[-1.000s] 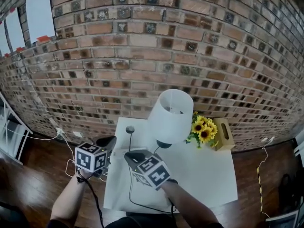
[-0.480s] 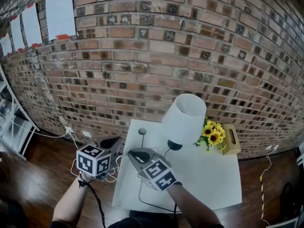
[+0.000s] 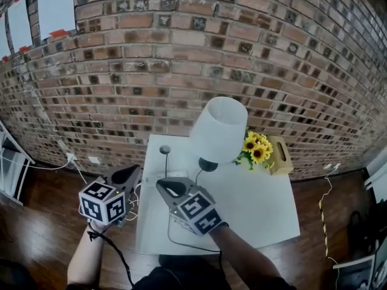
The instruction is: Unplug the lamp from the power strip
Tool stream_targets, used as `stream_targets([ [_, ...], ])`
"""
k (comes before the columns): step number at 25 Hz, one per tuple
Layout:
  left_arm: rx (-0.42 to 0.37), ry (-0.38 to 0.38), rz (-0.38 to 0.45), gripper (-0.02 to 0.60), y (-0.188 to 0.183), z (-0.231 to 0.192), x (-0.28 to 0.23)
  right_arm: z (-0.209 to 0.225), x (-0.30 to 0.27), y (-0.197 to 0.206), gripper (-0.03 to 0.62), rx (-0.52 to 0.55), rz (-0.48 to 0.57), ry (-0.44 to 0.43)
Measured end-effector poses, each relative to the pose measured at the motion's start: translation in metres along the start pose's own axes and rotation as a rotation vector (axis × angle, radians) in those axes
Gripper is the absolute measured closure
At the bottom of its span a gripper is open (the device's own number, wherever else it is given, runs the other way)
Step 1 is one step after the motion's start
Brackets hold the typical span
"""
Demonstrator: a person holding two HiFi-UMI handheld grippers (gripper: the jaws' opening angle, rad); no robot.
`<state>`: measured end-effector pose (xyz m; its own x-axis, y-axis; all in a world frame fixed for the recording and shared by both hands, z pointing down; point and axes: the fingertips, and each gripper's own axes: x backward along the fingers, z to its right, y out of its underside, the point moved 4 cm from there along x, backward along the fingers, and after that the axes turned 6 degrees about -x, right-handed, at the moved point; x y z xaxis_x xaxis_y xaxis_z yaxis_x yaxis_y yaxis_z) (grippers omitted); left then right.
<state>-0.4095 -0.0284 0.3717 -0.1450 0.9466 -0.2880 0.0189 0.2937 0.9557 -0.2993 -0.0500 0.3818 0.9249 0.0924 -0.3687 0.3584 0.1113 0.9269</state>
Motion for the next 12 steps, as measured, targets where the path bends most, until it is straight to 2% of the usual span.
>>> stream_targets([
  [5, -0.002, 0.032, 0.045, 0.558, 0.002, 0.022, -0.009, 0.015, 0.028, 0.006, 0.594, -0.038, 0.017, 0.083],
  [8, -0.107, 0.068, 0.017, 0.558, 0.001, 0.045, -0.01, 0.021, 0.046, 0.008, 0.594, -0.058, 0.029, 0.107],
  [10, -0.182, 0.06, 0.002, 0.558, -0.001, 0.055, -0.01, 0.025, 0.054, 0.01, 0.594, -0.068, 0.033, 0.117],
  [12, -0.187, 0.049, -0.001, 0.558, -0.003, 0.059, -0.011, 0.03, 0.062, 0.014, 0.594, -0.072, 0.034, 0.129],
])
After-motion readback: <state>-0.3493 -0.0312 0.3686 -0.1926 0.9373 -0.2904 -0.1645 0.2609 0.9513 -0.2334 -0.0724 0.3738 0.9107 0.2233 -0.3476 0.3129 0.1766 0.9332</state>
